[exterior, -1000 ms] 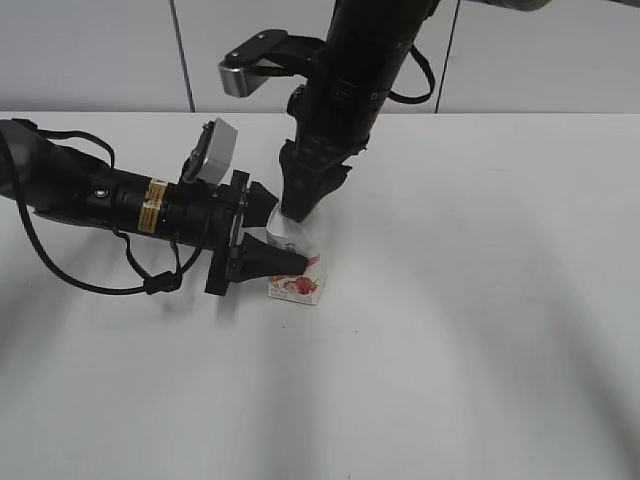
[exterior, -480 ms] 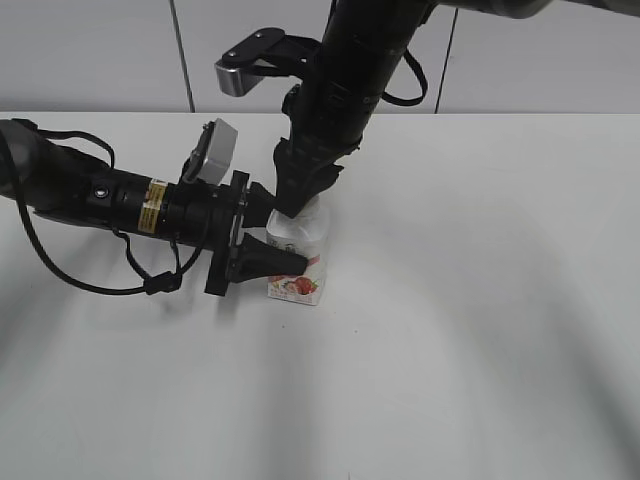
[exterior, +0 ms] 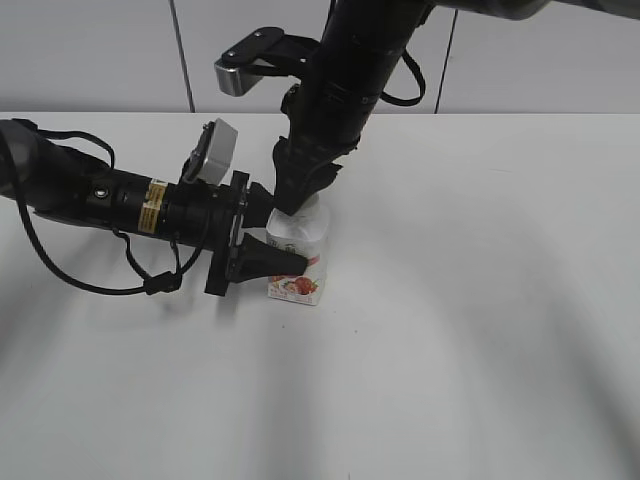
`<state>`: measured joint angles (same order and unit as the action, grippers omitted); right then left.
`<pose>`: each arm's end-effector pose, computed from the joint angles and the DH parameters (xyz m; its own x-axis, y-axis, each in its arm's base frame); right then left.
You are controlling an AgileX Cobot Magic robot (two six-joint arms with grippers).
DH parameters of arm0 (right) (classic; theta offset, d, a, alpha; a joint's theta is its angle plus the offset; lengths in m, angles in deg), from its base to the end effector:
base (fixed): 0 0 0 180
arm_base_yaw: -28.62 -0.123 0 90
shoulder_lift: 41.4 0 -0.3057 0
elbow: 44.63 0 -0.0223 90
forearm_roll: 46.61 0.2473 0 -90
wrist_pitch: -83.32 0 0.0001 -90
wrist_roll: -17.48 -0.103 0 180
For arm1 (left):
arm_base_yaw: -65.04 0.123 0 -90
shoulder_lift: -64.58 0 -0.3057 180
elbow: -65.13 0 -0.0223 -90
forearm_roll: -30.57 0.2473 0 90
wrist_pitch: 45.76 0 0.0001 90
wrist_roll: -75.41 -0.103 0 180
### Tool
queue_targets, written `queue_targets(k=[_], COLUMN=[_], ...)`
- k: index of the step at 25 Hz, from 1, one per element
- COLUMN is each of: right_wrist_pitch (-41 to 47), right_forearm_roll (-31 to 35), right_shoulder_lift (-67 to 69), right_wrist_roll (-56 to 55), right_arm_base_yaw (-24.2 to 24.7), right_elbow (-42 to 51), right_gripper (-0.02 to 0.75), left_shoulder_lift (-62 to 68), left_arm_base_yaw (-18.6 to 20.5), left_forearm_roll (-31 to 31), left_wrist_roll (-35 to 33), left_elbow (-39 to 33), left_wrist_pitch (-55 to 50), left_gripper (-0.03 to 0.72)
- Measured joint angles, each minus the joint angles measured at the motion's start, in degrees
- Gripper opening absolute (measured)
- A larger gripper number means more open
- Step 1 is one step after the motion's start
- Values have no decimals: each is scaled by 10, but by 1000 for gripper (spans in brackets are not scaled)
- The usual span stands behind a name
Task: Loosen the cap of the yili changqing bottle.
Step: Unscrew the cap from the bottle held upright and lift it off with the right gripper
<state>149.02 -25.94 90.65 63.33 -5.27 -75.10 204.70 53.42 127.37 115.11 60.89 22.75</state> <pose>0.3761 0.2925 0.2276 -0.2852 -0.8784 -0.3834 -0.9584 0.2669 0.1015 0.3821 -0.1757 0.0937 0.0019 0.3626 -0.9320 0.9979 -0.0610 -0.0217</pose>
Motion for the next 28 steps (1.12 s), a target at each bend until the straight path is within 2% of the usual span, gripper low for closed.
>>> queue_targets(k=[3, 6, 11, 13, 28], right_wrist_pitch=[0, -1, 2, 2, -13], right_forearm_roll=[-1, -1, 2, 0, -31], right_shoulder_lift=[1, 1, 1, 1, 8], right_wrist_roll=[0, 0, 0, 0, -1], right_arm_base_yaw=[0, 0, 0, 0, 0], right_elbow=[0, 0, -1, -1, -11], right_gripper=[374, 384, 533, 561, 575], left_shoulder_lift=[0, 0, 0, 0, 0], left_arm_base_yaw=[0, 0, 0, 0, -1], left_forearm_roll=[0, 0, -1, -3, 0], left_wrist_roll=[0, 0, 3, 4, 2], left_elbow=[0, 0, 0, 0, 0], left_wrist_pitch=[0, 0, -1, -2, 0], left_gripper=[432, 432, 432, 432, 431])
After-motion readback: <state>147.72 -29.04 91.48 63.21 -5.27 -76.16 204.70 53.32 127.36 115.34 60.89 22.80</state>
